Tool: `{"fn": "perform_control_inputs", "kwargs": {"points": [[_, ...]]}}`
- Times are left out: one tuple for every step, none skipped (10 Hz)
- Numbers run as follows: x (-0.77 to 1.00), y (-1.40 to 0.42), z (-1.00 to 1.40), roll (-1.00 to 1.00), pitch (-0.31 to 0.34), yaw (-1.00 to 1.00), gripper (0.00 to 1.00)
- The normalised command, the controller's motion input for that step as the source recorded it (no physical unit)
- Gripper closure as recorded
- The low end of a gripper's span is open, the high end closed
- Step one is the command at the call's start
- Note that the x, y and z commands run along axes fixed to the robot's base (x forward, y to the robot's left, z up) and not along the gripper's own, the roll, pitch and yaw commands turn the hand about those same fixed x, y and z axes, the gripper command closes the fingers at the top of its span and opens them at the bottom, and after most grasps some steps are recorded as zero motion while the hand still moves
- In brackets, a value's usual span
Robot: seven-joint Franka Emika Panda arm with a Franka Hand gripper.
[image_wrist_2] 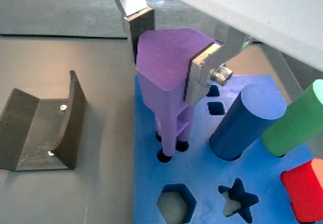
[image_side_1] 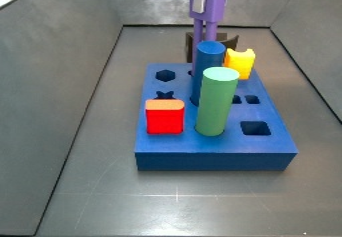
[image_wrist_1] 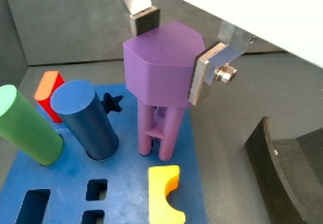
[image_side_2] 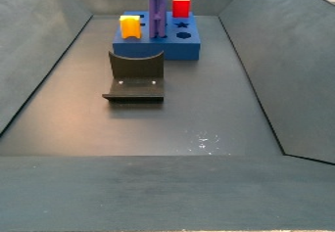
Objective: Pick up the 3 prong object. Move up. Move to above the board. Insert the 3 prong object.
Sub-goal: Insert the 3 prong object.
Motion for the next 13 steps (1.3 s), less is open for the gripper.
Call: {"fn": "perform_control_inputs", "kwargs": {"points": [[0.07,-0.1,0.17,0.0,0.01,0.0,1.0],[0.04,0.0,0.31,-0.05,0.02,0.0,1.0],[0.0,0.0,0.31,-0.05,0.006,0.0,1.0],[0.0,0.0,0.07,-0.02,0.0,0.0,1.0],[0.0,0.0,0.01,-0.03,0.0,0.0,1.0],[0.01,0.05,-0.05,0.0,0.0,0.06,1.0],[0.0,0.1,-0.08,0.06,0.0,0.04,1.0],[0.0,0.1,-0.03,0.02,0.0,0.0,1.0],[-0.03,0.0,0.0,0.0,0.0,0.0,1.0],[-0.15,0.0,-0.05,0.03,-0.007,0.0,1.0],[-0.11,0.0,-0.05,0.04,0.0,0.0,1.0],[0.0,-0.01,-0.06,0.0,0.0,0.0,1.0],[0.02,-0.12,-0.32,0.15,0.0,0.0,1.0]]}}
